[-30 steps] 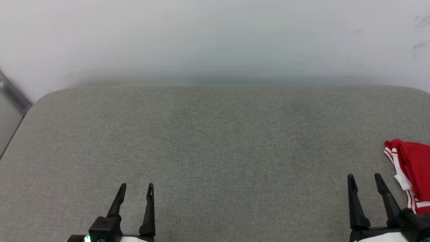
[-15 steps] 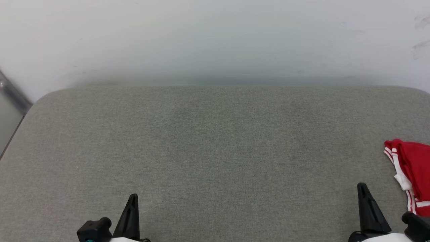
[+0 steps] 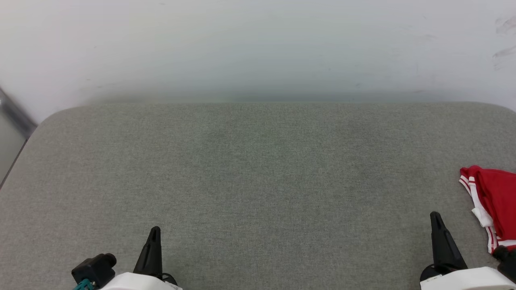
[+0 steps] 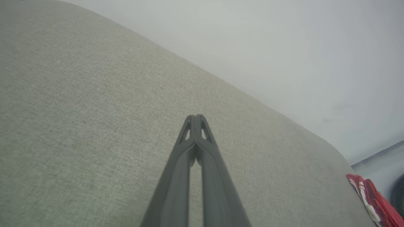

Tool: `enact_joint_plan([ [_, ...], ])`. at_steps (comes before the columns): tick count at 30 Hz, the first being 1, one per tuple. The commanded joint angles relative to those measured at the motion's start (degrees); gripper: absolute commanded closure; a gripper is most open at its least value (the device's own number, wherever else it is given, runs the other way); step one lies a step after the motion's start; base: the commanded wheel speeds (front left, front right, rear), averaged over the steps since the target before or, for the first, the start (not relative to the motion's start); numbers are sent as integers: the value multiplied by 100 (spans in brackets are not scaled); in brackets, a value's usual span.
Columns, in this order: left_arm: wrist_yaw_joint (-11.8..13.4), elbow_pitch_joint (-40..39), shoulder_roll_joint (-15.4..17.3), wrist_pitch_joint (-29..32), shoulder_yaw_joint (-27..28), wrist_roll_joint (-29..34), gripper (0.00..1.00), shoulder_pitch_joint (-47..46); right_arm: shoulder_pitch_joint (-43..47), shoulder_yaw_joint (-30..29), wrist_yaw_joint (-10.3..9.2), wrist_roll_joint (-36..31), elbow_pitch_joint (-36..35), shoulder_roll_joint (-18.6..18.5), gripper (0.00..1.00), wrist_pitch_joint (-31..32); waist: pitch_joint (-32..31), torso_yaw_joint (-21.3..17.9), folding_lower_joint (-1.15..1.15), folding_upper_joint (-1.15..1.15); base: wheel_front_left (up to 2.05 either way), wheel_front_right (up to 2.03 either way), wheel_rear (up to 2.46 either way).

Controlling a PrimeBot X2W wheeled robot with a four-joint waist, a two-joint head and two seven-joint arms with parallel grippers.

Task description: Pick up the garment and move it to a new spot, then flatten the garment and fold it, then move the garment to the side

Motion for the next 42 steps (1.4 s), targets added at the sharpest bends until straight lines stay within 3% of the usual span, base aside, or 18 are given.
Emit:
enact_joint_plan([
  [1,-25,-51,46,26,23,-194,100,-149,-172,-4,0,202,-45,-57,100,36,0,-2,0,0,0,0,0],
  [42,-281,220,85,750,339,-3326,100,-641,-703,-56,0,3212,366,-87,100,774,18,-90,0,0,0,0,0],
])
